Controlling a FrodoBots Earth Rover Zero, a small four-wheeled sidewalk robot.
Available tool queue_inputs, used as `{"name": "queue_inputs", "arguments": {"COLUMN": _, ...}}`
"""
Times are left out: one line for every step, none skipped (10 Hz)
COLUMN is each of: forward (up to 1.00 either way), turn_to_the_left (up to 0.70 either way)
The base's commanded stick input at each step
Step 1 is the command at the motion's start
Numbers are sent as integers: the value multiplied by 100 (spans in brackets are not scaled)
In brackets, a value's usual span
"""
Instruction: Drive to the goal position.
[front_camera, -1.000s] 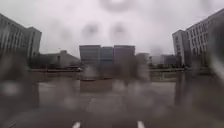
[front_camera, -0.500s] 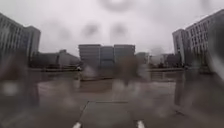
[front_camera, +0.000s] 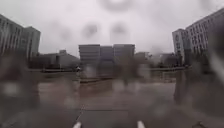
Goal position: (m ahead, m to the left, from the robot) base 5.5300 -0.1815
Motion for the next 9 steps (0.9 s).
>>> {"name": "queue_inputs", "arguments": {"forward": 70, "turn_to_the_left": 0}}
{"name": "queue_inputs", "arguments": {"forward": 70, "turn_to_the_left": 0}}
{"name": "queue_inputs", "arguments": {"forward": 70, "turn_to_the_left": 0}}
{"name": "queue_inputs", "arguments": {"forward": 70, "turn_to_the_left": 0}}
{"name": "queue_inputs", "arguments": {"forward": 70, "turn_to_the_left": 0}}
{"name": "queue_inputs", "arguments": {"forward": 70, "turn_to_the_left": 0}}
{"name": "queue_inputs", "arguments": {"forward": 70, "turn_to_the_left": 0}}
{"name": "queue_inputs", "arguments": {"forward": 70, "turn_to_the_left": 0}}
{"name": "queue_inputs", "arguments": {"forward": 70, "turn_to_the_left": 0}}
